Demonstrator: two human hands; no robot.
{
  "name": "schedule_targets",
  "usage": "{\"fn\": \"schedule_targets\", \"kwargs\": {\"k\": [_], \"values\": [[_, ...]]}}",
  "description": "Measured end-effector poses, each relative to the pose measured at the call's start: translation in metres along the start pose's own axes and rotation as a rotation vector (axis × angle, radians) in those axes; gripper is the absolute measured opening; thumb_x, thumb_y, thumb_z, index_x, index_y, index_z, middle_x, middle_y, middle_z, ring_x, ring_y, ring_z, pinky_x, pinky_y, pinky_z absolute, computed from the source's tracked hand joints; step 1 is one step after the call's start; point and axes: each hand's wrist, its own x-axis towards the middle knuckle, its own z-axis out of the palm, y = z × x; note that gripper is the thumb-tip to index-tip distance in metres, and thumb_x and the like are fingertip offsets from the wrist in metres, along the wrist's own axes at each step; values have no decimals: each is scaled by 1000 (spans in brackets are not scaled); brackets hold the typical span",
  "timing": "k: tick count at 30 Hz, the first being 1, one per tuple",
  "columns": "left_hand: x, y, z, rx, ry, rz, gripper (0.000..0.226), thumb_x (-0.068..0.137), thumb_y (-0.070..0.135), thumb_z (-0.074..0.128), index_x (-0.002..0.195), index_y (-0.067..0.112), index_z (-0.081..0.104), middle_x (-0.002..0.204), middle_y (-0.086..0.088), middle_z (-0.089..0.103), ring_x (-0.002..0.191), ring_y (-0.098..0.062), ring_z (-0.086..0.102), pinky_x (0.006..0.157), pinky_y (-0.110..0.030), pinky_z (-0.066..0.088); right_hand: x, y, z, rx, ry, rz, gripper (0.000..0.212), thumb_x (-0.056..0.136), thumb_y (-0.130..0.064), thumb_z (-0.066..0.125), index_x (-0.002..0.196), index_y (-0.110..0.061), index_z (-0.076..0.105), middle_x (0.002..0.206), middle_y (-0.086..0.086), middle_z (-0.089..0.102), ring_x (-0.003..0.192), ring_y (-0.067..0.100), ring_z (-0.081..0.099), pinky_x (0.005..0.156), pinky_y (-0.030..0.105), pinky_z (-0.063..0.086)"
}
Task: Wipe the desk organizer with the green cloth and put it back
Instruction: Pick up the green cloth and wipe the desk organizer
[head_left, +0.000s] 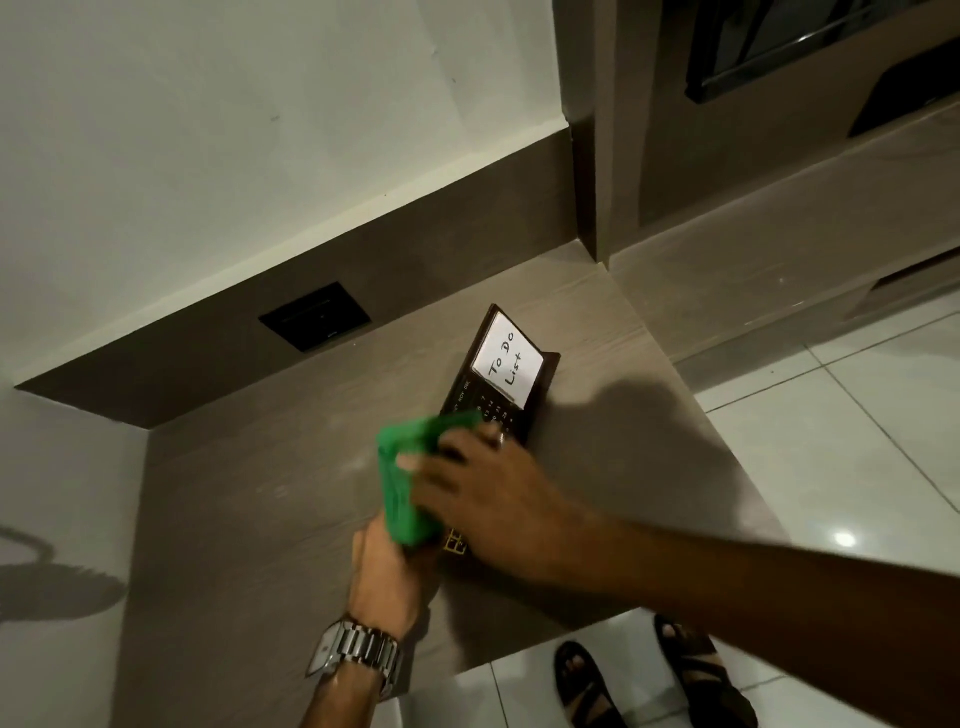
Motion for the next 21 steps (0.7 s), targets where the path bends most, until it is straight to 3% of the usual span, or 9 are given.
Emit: {"fn": "schedule_targets", "kwargs": {"k": [2,5,7,9,12,14,17,19,21], "values": [[-2,-2,-1,16,-22,21,41,79,-3,66,80,34,49,70,18,53,60,7,53,56,0,40,-25,-3,16,48,-12,-66,46,69,-20,65,115,-20,60,136,5,53,116,29,43,81,48,49],[-2,-4,-2,-49,-26,45,52,80,0,65,121,28,51,96,19,60,84,1,61,66,-5,42,-40,20,24,0,19,19,48,66,-21,80,111,-22,64,136,2,56,117,26,46,83,45,51],[-1,-6,-2,-37,-54,46,59,83,10,66,134,27,43,103,20,59,79,9,60,60,-5,43,-37,38,24,-43,67,145,52,66,-15,78,116,-18,64,135,8,57,115,30,52,81,44,51],[0,-7,-2,-70,-93,8,61,84,21,66,138,31,38,97,17,61,69,11,61,48,-6,46,-27,53,21,-38,136,333,67,65,-10,75,129,-13,56,137,12,53,116,33,51,82,48,51],[1,-7,-3,-99,-131,-32,62,83,26,65,138,29,37,98,6,64,68,-5,65,47,-12,50,-16,49,27,29,202,505,90,64,-5,76,145,-16,37,147,11,42,125,34,43,82,54,52],[1,-6,-4,-74,-107,29,51,83,15,67,130,21,46,88,7,65,66,-8,65,52,-13,51,-23,26,46,48,188,349,96,59,0,77,145,-16,36,148,10,42,127,36,44,79,53,53],[0,-5,-6,33,-83,114,34,78,0,69,106,14,55,80,17,60,74,-6,65,63,-10,49,-38,5,65,-30,81,9,87,74,-10,70,149,-20,27,155,3,28,143,28,21,93,46,40],[1,-5,-5,19,-82,87,44,79,4,70,116,18,53,83,18,60,78,4,62,61,-5,44,-36,27,60,-47,106,42,84,75,-9,67,149,-22,27,156,2,26,145,26,16,97,47,36],[3,-6,-3,-9,-97,42,56,82,14,69,131,24,44,90,19,59,80,9,57,61,-9,41,-35,57,52,-70,125,216,88,74,-7,70,149,-23,29,157,4,28,145,26,18,104,47,33]]}}
